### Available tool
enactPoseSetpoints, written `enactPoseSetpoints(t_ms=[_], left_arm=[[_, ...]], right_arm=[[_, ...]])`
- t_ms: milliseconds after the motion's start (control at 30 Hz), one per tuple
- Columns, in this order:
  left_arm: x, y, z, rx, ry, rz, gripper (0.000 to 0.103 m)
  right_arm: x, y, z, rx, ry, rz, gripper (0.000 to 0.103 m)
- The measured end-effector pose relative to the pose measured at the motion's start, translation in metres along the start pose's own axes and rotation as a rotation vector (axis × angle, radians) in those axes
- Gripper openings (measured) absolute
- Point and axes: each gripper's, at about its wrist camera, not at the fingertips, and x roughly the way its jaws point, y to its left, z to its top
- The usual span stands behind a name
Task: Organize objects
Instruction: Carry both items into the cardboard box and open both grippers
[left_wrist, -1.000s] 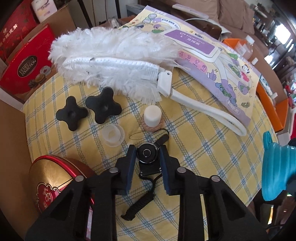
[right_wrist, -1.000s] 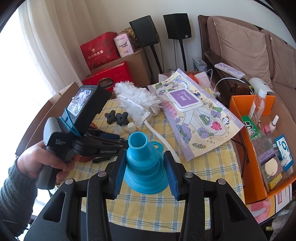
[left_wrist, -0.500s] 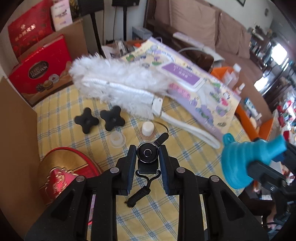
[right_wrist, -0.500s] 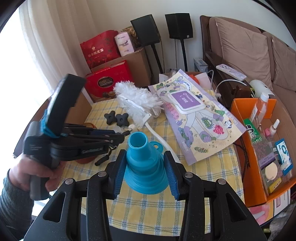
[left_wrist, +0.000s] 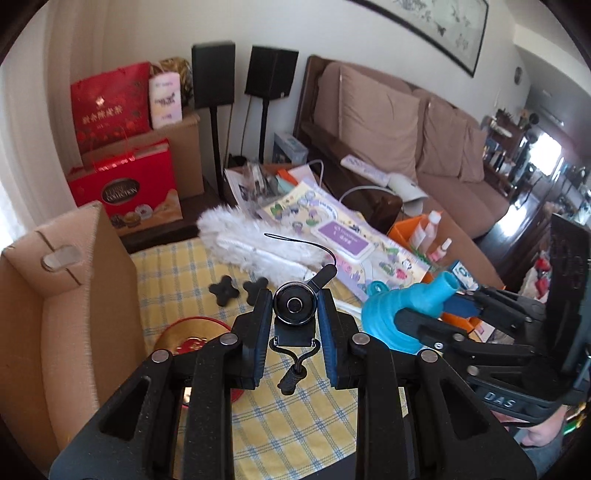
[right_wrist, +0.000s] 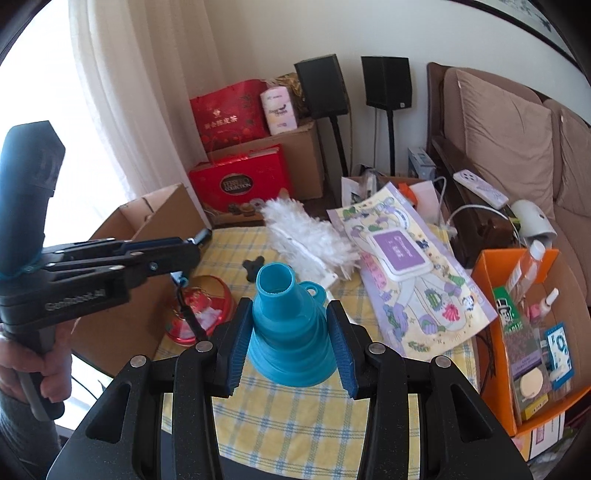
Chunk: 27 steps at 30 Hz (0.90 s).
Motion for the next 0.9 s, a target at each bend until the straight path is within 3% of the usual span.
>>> enactPoseSetpoints(t_ms=[367, 900], left_arm=[[-0.060, 0.041, -0.002, -0.065, -0.095, 0.102, 0.023], [-0.097, 0.105, -0.029, -0.165, -0.143, 0.255, 0.023]], right_arm=[[0.002, 0.045, 0.027, -0.050, 0.001, 0.054, 0.042], [0.012, 0.115, 0.062, -0.111, -0.034, 0.068, 0.042]])
